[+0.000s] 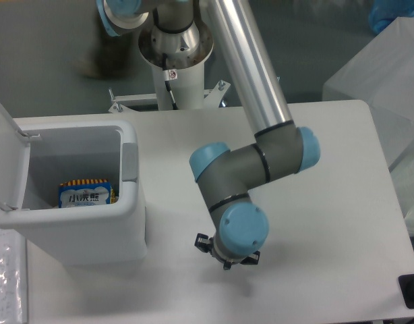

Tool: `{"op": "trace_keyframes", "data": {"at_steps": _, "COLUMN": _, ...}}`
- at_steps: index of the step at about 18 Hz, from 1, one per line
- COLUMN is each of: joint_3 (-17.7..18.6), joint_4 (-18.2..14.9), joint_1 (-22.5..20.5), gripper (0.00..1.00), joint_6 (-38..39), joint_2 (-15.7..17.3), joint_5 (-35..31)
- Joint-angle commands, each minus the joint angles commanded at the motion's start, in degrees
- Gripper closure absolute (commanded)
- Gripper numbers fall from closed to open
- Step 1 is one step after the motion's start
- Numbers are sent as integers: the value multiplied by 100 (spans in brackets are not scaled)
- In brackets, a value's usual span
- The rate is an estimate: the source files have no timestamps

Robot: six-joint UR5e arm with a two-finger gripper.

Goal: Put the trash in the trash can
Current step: 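Close the gripper on the clear water bottle's cap end, then lift the bottle and carry it over the trash bin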

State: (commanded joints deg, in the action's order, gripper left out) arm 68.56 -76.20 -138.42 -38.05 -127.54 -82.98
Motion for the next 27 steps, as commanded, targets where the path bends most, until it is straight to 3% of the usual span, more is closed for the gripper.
{"op": "trace_keyframes", "data": {"at_steps": 3, "joint_3": -35, "joint_4": 175, "joint_1": -158, "gripper": 100, "joint_6": -88, "joint_2": 334, "joint_5": 667}}
{"op": "trace_keyframes", "data": {"at_steps": 10, "joint_3": -35, "joint_4": 1220, "joint_1": -352, "gripper": 100, "joint_6": 61, "joint_2": 765, "joint_5": 2144}}
{"op": "trace_keyframes", "data": {"at_steps": 15, "joint_3": -53, "joint_4": 2292, "joint_1": -352, "gripper": 100, "joint_6": 693, "joint_2": 889, "joint_5": 2987}}
{"op": "trace_keyframes", "data": {"at_steps": 17, "joint_3": -62, "joint_4": 2574, "joint_1": -431, "gripper": 100, "joint_6": 930, "joint_2": 906, "joint_5": 3541}}
{"op": "trace_keyframes", "data": {"at_steps": 21, "joint_3": -79, "joint_4": 2654, "joint_1": -519, "gripper": 100, "joint_6": 1011, "joint_2": 1275, "joint_5": 4175}}
{"op": "trace_keyframes", "data": {"at_steps": 24, "joint_3": -167, "joint_4": 2935, "joint_1": -581, "gripper": 100, "joint_6": 1019, "joint_2": 1416, "joint_5": 4746}}
{"op": "trace_keyframes", "data": {"at_steps": 27, "joint_3": -150, "joint_4": 2944, "joint_1": -520, "gripper": 100, "joint_6": 1019, "joint_2": 1644, "joint_5": 4897}}
